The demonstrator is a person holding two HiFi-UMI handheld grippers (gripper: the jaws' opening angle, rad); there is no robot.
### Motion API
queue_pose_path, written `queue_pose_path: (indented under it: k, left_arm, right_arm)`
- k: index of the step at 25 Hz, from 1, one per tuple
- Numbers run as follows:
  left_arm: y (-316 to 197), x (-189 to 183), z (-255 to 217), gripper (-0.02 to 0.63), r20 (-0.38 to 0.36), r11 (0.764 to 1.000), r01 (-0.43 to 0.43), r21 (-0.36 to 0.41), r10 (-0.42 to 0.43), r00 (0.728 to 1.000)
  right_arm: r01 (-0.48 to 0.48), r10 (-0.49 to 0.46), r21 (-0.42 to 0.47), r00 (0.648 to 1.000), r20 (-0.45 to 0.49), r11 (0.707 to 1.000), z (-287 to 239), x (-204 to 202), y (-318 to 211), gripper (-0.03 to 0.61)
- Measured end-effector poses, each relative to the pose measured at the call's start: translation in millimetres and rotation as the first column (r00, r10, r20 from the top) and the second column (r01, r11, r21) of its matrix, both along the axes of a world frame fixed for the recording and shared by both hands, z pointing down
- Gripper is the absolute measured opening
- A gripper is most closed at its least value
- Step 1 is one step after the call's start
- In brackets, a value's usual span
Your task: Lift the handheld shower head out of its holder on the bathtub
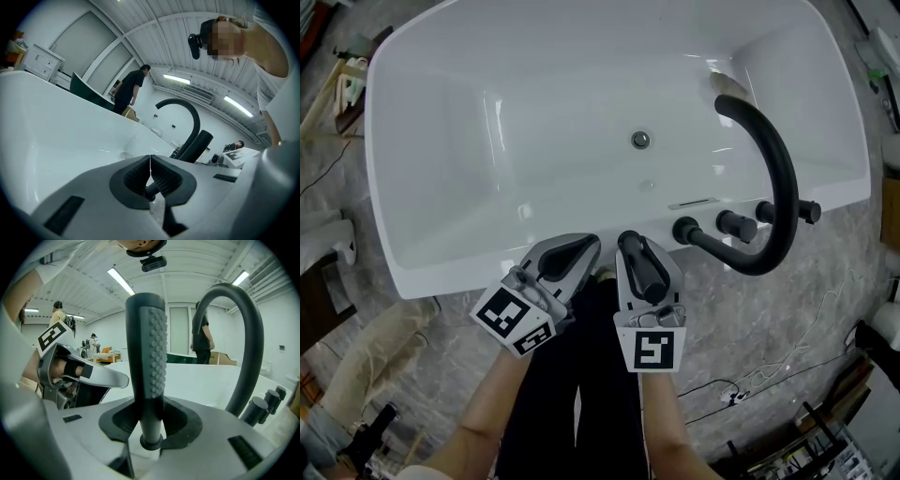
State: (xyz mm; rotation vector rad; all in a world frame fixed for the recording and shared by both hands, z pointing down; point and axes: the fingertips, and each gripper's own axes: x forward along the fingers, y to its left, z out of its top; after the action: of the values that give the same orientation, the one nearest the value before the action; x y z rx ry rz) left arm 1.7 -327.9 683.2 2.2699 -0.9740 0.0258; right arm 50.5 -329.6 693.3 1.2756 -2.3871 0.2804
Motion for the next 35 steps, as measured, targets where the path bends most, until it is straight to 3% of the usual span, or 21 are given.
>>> queue_pose_path:
  k: [15, 35]
  left_arm:
    - [-6.3, 3.3, -37.6, 0.011, 0.018, 0.998, -0.032, 0.048, 0.031, 0.999]
    - [-7.0, 13.3, -100.3, 0.012, 0.071, 0.992, -0.084, 0.097, 0.077, 0.995]
  right_arm:
    - [0.009, -0.009, 0.044, 1.000, 0.000, 0.999, -44.5, -2.4, -2.3, 0.133]
    - [0.011, -0.017, 0.074, 0.996, 0.082, 0.997, -126.4, 4.9, 4.6, 0.133]
